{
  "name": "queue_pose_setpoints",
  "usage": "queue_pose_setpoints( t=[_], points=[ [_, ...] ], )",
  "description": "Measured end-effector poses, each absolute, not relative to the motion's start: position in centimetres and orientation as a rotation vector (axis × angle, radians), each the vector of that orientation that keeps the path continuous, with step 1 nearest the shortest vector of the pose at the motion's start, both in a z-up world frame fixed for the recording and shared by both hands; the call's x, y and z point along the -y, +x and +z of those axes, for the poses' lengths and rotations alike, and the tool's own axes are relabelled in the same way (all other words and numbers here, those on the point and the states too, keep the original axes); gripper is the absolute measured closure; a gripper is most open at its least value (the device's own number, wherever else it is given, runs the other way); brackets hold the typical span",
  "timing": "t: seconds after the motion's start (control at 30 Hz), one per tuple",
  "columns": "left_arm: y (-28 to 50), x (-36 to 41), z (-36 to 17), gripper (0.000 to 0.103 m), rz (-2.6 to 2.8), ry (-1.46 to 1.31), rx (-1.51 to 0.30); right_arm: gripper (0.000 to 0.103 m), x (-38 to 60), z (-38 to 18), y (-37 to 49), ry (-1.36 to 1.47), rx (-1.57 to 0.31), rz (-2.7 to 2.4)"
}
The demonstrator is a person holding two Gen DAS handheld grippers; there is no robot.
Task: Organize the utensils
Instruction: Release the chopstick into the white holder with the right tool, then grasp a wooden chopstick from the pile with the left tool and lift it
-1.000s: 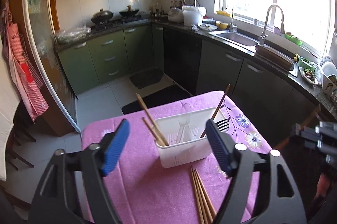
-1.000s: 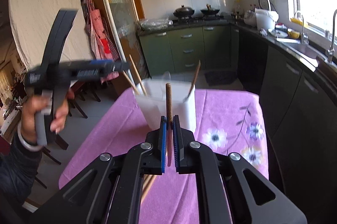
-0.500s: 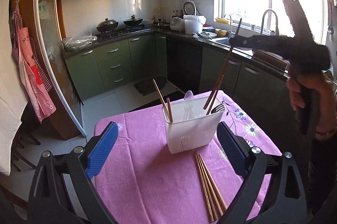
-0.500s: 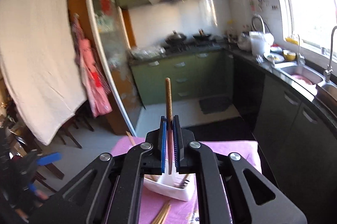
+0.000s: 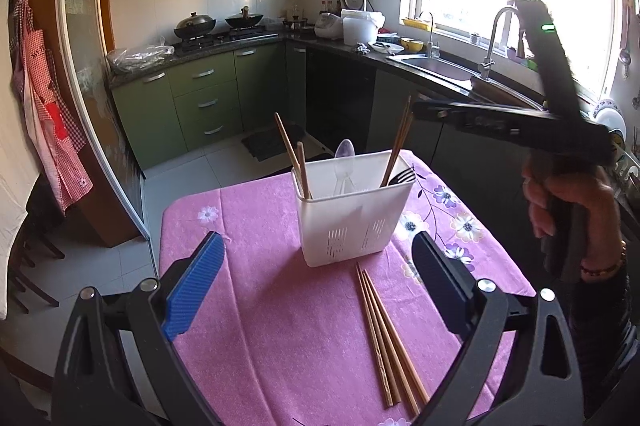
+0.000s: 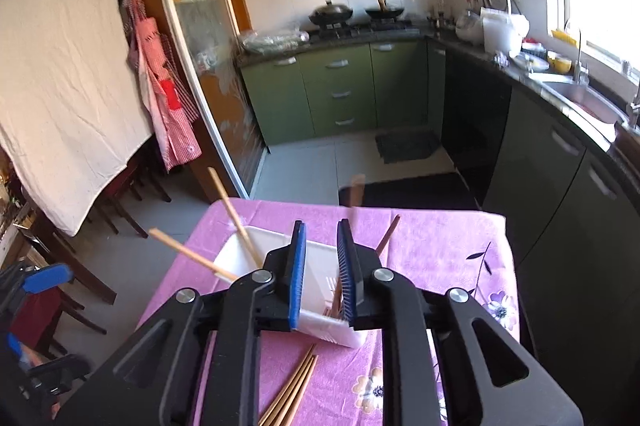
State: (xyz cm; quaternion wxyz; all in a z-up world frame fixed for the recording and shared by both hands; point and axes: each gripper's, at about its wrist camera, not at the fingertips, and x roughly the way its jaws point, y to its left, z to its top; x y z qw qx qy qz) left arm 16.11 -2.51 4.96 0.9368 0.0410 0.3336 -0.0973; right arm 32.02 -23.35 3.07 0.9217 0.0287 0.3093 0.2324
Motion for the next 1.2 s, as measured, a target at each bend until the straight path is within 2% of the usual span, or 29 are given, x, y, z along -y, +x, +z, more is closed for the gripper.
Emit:
queue_pose_setpoints(
  t=[0.07, 0.17, 0.47, 0.63, 0.83, 1.1, 1.2],
  points=[
    [16.0, 2.6, 4.5, 0.013, -0.206, 0.073, -0.695, 0.085, 24.2, 3.4, 29.4, 0.048, -0.594, 0.479],
    [16.3, 3.0, 3.0, 0.013, -0.231, 0.049, -0.743, 0.076, 25.5, 1.8, 25.6, 0.020, -0.596, 0.484],
    [18.7, 5.3, -5.4, 0.013, -0.270, 0.011, -0.969, 0.076, 28.4, -8.6, 21.2, -0.001, -0.771, 0.404],
    [21.1, 6.7, -10.1, 0.040, -0.277, 0.013, -1.085, 0.076, 30.0, -11.4, 21.3, 0.032, -0.828, 0.397],
    [23.3, 7.4, -13.6, 0.059, -0.261, 0.017, -1.181, 0.076, 30.1, -11.4, 21.9, 0.037, -0.840, 0.410],
    [24.6, 8.4, -14.7, 0.064, -0.254, 0.050, -1.205, 0.075, 29.6, -11.6, 22.8, 0.050, -0.862, 0.426],
    [25.1, 8.6, -15.0, 0.069, -0.246, 0.066, -1.216, 0.075, 29.5, -11.7, 23.0, 0.053, -0.866, 0.434]
  ],
)
